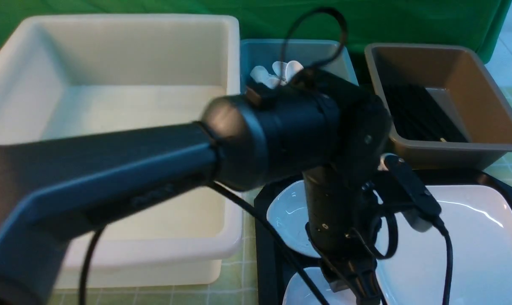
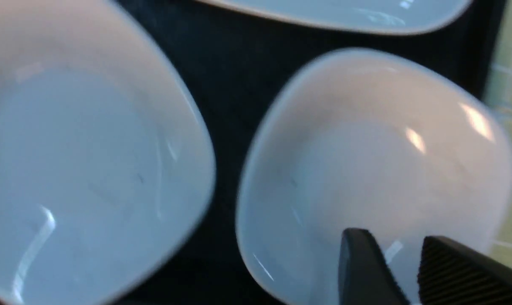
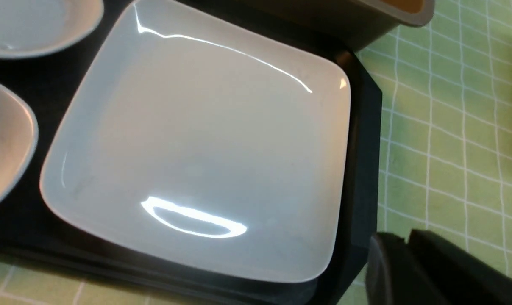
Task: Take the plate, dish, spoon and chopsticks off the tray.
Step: Use the left arm to grab a small plate from the dinner plate
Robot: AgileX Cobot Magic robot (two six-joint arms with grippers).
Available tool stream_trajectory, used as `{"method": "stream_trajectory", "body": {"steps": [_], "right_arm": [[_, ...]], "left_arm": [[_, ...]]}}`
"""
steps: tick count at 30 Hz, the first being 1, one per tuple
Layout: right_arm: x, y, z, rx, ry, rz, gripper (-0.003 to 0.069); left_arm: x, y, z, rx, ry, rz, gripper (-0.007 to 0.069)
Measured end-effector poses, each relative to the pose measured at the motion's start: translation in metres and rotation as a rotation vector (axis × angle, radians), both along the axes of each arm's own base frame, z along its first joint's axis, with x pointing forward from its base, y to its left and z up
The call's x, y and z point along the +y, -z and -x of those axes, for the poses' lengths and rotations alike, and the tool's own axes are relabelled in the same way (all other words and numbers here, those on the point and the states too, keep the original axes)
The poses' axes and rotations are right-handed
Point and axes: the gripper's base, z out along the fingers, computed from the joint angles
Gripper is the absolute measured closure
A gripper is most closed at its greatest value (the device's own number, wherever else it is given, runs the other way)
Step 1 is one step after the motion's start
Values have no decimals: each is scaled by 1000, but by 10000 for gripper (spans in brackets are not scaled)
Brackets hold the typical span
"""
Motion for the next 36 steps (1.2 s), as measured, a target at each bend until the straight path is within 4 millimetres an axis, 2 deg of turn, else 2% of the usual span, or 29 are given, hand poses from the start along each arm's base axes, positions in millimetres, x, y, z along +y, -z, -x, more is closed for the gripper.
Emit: {"method": "stream_trajectory", "body": {"steps": [3, 5, 6, 10, 17, 27, 30, 33, 36], "right_arm": [[0, 0, 0, 0, 1, -1, 621], [0, 0, 0, 0, 1, -1, 621], [0, 0, 0, 0, 1, -1, 621], [0, 0, 0, 0, 2, -2, 621], [0, 0, 0, 0, 2, -2, 624], [0, 0, 0, 0, 3, -4, 618], [0, 0, 0, 0, 3, -5, 616], [0, 0, 0, 0, 3, -5, 613], [0, 0, 0, 0, 5, -6, 608]], "left_arm": [[-16, 18, -8, -18, 56, -33, 270], [-19, 22, -10, -24, 71, -38, 238], [-23, 28, -13, -36, 109, -39, 194], [-33, 38, -19, -98, 209, -1, 145], [-37, 44, -22, -131, 269, 12, 143], [-36, 68, -21, -69, 306, -63, 151], [-37, 70, -21, -65, 306, -65, 173], [-37, 70, -20, -53, 302, -54, 254], [-37, 70, -19, -43, 305, -61, 433]]}}
